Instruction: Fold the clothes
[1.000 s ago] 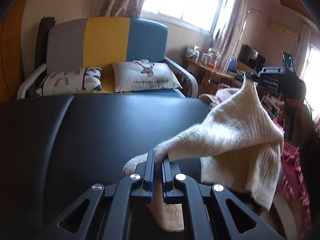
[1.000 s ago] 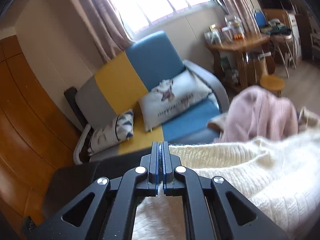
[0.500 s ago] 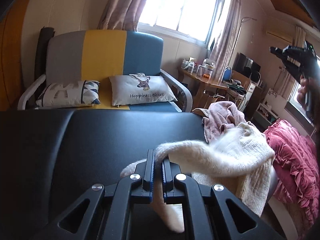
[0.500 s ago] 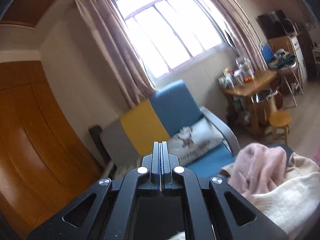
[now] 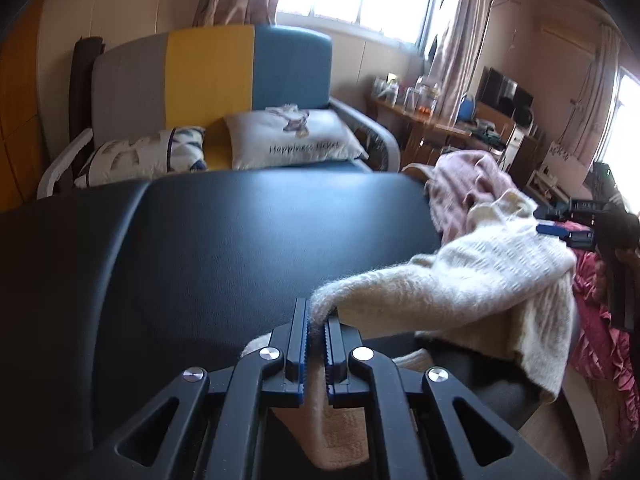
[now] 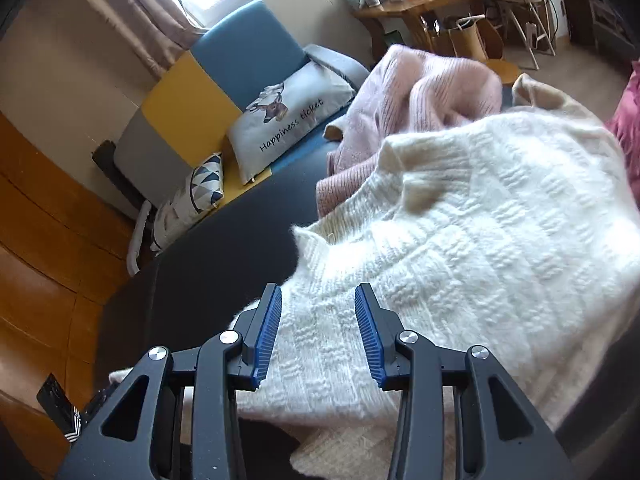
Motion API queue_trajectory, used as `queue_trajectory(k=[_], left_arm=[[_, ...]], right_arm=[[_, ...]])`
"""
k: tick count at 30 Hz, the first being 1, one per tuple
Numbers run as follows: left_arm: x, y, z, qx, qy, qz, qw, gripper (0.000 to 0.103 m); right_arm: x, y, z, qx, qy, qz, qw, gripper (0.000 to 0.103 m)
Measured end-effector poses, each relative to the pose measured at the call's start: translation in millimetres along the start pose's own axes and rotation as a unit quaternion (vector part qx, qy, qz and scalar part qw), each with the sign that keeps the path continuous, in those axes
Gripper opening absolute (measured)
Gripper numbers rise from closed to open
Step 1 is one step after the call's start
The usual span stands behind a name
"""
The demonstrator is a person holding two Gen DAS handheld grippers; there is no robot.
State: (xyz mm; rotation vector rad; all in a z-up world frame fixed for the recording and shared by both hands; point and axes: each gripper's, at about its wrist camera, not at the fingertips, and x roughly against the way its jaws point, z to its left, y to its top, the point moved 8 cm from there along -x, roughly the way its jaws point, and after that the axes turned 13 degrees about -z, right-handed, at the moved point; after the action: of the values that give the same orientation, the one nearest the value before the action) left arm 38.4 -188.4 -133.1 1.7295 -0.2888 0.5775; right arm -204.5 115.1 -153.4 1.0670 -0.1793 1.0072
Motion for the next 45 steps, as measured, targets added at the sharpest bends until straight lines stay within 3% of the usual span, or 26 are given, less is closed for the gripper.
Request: queue_trajectory(k=[3, 6, 8, 10, 14, 16, 17, 19, 21, 29, 34, 37, 41, 45], left_arm=[[-5, -4, -1, -0.008, 0.0, 0.005, 1.0, 0.006], [-10, -7, -2, -0.007, 0.0, 0.01, 0.9999, 0.006], [-12, -9, -1, -0.007, -0.001, 0.014, 0.9999, 0.006], [-14, -9, -1, -0.009, -0.003, 0.017, 0.9998, 0.007], [-19, -7, -2, -0.002, -0.006, 0.023, 0.9997, 0.007], [-22, -8, -3, 0.001, -0.007, 0.025, 0.9997, 0.007], [-23, -8, -3, 0.001, -0.007, 0.026, 0.9996, 0.008], [-23, -7, -4, 0.002, -0.007, 0.026, 0.9996, 0.008], [-24, -7, -4, 0.001, -0.006, 0.024, 0.9997, 0.008], [-22, -4, -4, 0.004, -0.004, 0.019, 0.9998, 0.008], [-18, -2, -7, -0.001, -0.003, 0.012, 0.9999, 0.008], [-15, -2, -8, -0.001, -0.007, 0.009, 0.9999, 0.008], [-12, -4, -10, -0.011, -0.009, 0.009, 0.9999, 0.008], [-12, -5, -11, -0.018, -0.008, 0.011, 0.9997, 0.008]], right_arm=[[-14, 6, 15, 0.046, 0.001, -0.003, 0.999, 0.051], [-34, 17, 32, 0.073, 0.015, 0.008, 0.997, 0.052], [-50, 18, 36, 0.088, 0.017, 0.04, 0.995, 0.052], [-66, 18, 36, 0.121, -0.012, 0.064, 0.991, 0.052], [-83, 17, 37, 0.162, -0.029, 0.103, 0.981, 0.052], [-89, 14, 41, 0.19, -0.038, 0.114, 0.974, 0.035], [-93, 11, 38, 0.214, -0.064, 0.118, 0.968, 0.007], [-95, 7, 31, 0.236, -0.101, 0.12, 0.959, 0.005], [-98, 3, 30, 0.252, -0.11, 0.118, 0.954, 0.004], [-57, 12, 44, 0.175, -0.043, 0.027, 0.983, 0.004], [-23, 26, 54, 0.126, 0.001, -0.018, 0.992, 0.004], [-19, 24, 51, 0.135, -0.01, -0.013, 0.991, 0.004], [-34, -12, 28, 0.138, -0.038, 0.055, 0.988, 0.004], [-42, -29, 11, 0.109, -0.036, 0.081, 0.99, 0.008]])
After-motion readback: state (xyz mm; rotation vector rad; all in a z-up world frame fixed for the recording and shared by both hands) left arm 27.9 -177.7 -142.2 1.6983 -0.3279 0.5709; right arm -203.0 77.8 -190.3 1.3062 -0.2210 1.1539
